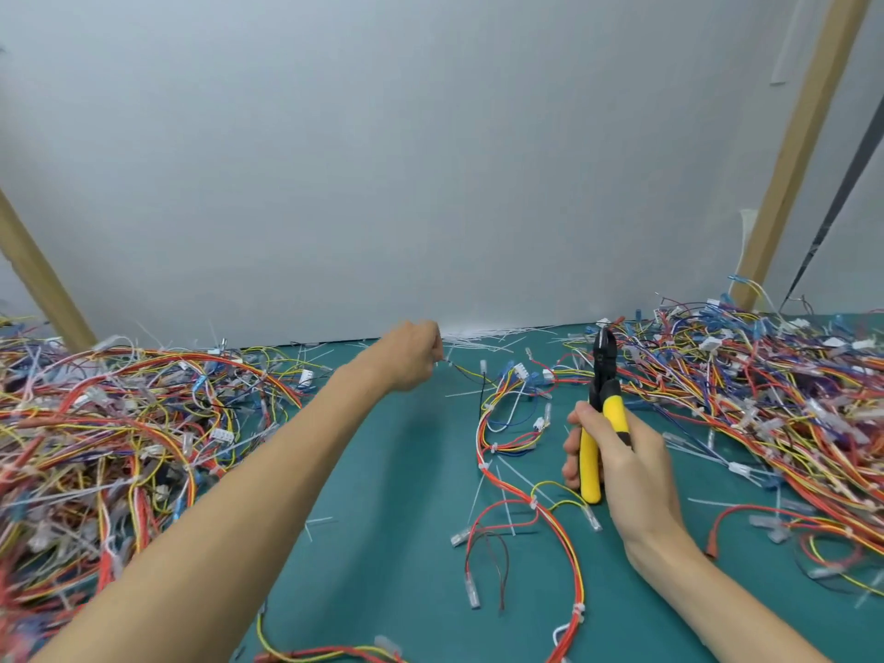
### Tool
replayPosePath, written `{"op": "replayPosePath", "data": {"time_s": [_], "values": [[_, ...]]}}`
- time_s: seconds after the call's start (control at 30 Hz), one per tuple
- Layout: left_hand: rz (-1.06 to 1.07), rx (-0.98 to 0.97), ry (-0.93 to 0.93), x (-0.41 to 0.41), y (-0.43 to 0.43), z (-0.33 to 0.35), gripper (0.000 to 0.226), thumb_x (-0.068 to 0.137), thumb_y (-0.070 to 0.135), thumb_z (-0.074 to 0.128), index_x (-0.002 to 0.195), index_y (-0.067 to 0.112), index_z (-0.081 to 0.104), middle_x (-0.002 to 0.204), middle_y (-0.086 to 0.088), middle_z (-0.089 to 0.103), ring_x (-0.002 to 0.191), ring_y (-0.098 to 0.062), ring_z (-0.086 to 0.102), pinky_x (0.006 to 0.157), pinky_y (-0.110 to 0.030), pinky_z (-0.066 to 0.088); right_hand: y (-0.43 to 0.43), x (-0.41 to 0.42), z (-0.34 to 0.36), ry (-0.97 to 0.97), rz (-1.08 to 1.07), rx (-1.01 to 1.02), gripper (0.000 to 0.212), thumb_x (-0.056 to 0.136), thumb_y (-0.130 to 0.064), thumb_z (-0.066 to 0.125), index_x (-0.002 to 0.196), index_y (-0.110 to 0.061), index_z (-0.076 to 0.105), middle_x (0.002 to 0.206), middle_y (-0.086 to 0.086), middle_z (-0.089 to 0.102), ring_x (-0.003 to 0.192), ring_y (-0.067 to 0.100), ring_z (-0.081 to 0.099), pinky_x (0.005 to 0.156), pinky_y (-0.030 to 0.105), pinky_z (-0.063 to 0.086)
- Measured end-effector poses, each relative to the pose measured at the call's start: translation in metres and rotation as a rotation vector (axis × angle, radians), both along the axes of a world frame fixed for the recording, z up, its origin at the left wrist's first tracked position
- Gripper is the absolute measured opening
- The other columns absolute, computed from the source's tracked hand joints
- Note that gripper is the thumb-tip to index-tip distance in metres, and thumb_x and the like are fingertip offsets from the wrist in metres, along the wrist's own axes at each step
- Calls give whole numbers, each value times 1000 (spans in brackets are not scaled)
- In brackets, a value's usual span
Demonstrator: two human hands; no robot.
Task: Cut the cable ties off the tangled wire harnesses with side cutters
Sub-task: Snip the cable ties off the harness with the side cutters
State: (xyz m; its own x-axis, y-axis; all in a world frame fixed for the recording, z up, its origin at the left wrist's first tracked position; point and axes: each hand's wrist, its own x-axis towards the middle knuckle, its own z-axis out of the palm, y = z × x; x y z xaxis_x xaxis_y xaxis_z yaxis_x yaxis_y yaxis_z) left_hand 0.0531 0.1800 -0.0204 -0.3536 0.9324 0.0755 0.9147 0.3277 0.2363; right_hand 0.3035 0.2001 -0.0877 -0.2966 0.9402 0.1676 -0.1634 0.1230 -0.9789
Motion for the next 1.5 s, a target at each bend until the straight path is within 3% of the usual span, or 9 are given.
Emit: {"op": "replayPosePath", "data": {"time_s": [0.2, 0.43, 0.53, 0.7, 0.8, 1.0, 1.2, 1.33, 1.5], "values": [[31, -232, -696, 19, -36, 44, 25, 100, 7, 49, 108, -9, 66, 64, 2, 65, 54, -8, 49, 49, -16, 39, -2, 2, 2, -4, -2, -3, 24, 93, -23, 61, 81, -2, 61, 63, 5, 60, 52, 21, 57, 48, 34, 48], [107, 53, -1405, 54, -106, -2, 22, 101, 4, 45, 101, -1, 67, 64, 2, 63, 50, -2, 53, 49, -10, 44, -7, 2, 3, -97, 27, 127, 12, 94, -20, 60, 83, -15, 62, 61, 0, 56, 55, 20, 51, 50, 35, 45], [128, 190, -1557, 66, -113, -29, 19, 100, 0, 45, 102, -3, 64, 62, 0, 59, 45, -2, 46, 42, -11, 37, -10, 3, 3, -201, 31, 244, 7, 88, -28, 62, 82, -26, 62, 63, 1, 56, 57, 17, 50, 56, 42, 45], [48, 365, -1551, 73, -110, -58, 4, 95, -2, 54, 95, -1, 58, 86, -16, 71, 71, -18, 71, 64, -21, 56, -8, 1, 0, -417, -45, 435, 30, 85, -42, 65, 70, -21, 49, 57, -7, 46, 55, 10, 40, 53, 24, 32], [-21, 494, -1460, 75, -110, -68, 2, 94, -1, 56, 94, -3, 58, 91, -16, 72, 83, -22, 72, 72, -24, 57, -6, -2, -1, -512, -79, 528, 38, 86, -42, 62, 64, -23, 39, 54, -8, 41, 53, 11, 37, 52, 27, 32], [-8, 622, -867, 79, -111, -71, 10, 93, 3, 58, 87, 10, 61, 82, 1, 74, 68, -13, 71, 64, -17, 50, -10, -4, -2, -585, -44, 629, 34, 84, -30, 64, 65, -22, 37, 58, -1, 44, 56, 18, 38, 50, 27, 31], [92, 614, -1102, 78, -104, -66, 18, 99, 4, 44, 88, 7, 58, 59, -3, 48, 35, -14, 39, 36, -16, 29, -12, -4, -3, -699, -101, 676, 33, 86, -36, 62, 71, -23, 36, 51, -2, 42, 52, 18, 43, 47, 33, 34], [100, 664, -1242, 71, -102, -65, 26, 102, 9, 41, 84, 9, 59, 55, 5, 28, 38, -6, 19, 36, -13, 17, -2, 5, -1, -919, -100, 809, 27, 81, -35, 62, 77, -26, 37, 56, -6, 44, 56, 24, 46, 46, 32, 31], [9, 618, -1153, 70, -106, -71, 24, 103, 13, 42, 90, 8, 61, 53, 10, 36, 42, -8, 28, 42, -15, 25, -3, 7, 1, -1003, -137, 826, 23, 76, -39, 64, 85, -29, 46, 66, -9, 52, 65, 24, 51, 52, 33, 39]]}}
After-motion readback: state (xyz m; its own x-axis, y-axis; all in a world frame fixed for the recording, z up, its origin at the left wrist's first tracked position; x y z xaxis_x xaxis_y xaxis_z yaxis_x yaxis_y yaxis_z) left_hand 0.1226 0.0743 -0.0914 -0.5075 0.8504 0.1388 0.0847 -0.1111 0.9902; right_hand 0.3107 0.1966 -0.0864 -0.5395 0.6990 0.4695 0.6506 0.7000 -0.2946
